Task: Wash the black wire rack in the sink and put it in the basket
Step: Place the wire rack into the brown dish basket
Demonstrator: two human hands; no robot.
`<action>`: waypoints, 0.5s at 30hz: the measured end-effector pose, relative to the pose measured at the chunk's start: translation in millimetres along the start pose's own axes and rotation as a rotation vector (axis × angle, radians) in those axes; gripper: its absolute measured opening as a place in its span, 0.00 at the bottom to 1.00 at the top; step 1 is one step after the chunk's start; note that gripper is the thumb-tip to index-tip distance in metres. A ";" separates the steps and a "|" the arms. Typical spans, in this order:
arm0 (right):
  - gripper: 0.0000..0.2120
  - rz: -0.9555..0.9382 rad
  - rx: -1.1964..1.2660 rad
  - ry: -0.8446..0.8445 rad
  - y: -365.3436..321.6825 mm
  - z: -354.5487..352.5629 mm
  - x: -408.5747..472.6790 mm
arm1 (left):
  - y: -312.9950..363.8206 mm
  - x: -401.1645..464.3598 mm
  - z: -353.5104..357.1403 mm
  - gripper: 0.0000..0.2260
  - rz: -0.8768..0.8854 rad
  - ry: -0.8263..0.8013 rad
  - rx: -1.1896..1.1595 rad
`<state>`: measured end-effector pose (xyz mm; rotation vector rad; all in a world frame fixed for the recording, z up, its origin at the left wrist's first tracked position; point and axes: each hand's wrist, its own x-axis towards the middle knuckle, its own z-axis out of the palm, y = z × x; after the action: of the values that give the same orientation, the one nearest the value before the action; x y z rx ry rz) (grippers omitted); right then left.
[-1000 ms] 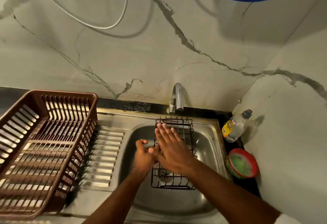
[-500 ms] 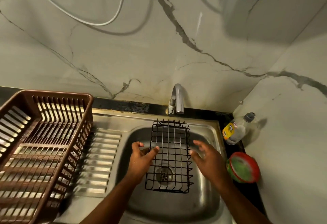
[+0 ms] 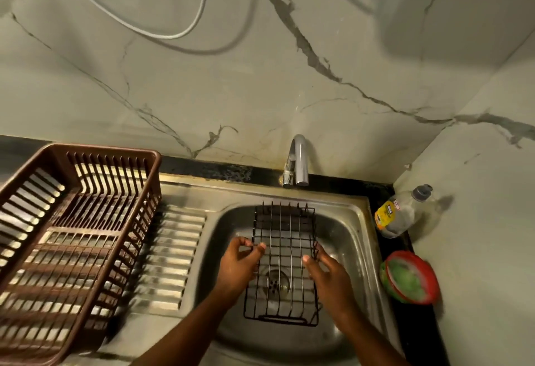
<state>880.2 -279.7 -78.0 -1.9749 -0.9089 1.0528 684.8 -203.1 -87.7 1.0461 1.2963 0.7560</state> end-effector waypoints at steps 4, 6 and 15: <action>0.31 0.034 -0.012 0.002 2.2 -1.8 -7.1 | -2.6 -3.1 1.0 0.10 -0.001 -0.038 0.044; 0.30 0.036 0.019 -0.014 1.3 -3.3 -13.0 | -3.8 -5.9 -0.4 0.11 -0.016 -0.027 0.052; 0.28 -0.039 0.082 0.029 -21.8 -3.0 -38.9 | 10.7 -15.3 -11.3 0.15 -0.005 -0.024 0.011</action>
<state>861.0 -301.7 -44.1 -1.8930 -0.8717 1.0210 672.4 -210.9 -71.4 1.0573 1.2835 0.7321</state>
